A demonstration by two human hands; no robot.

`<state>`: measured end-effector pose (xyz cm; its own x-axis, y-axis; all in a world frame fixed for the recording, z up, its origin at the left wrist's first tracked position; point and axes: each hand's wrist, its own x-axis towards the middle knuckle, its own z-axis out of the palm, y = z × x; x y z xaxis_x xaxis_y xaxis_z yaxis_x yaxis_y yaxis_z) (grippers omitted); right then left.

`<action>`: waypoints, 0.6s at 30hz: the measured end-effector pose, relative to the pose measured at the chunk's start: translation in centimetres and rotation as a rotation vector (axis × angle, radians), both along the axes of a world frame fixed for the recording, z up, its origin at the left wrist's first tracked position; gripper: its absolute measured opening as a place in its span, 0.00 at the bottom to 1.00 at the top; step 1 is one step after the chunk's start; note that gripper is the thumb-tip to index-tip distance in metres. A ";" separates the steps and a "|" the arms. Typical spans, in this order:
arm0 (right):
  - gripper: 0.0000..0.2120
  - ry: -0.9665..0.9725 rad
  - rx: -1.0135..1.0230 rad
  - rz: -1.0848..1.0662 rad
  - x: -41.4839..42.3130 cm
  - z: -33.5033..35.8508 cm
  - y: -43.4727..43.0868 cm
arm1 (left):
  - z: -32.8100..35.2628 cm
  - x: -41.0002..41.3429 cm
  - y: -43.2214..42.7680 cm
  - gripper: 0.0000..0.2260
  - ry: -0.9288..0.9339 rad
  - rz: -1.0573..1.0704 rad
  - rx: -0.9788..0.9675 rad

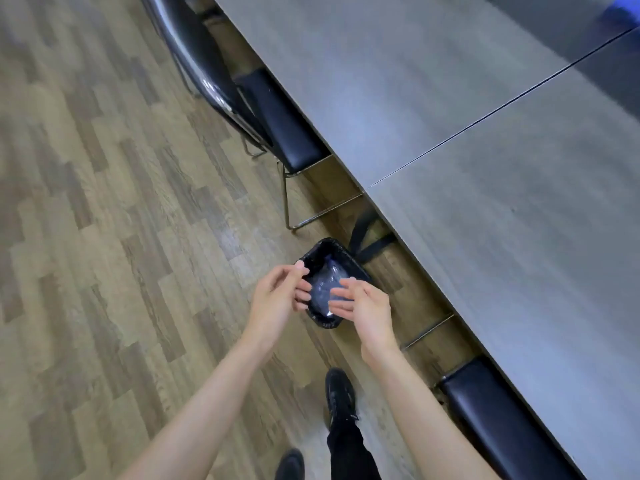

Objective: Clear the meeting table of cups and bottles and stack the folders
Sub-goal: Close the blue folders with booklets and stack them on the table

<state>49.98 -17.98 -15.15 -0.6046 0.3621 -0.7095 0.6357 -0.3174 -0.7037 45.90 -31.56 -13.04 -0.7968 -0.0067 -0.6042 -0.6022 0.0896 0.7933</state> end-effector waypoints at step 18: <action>0.17 0.521 0.351 -0.528 38.4 41.6 7.4 | 36.9 30.0 13.3 0.16 0.290 -0.684 0.541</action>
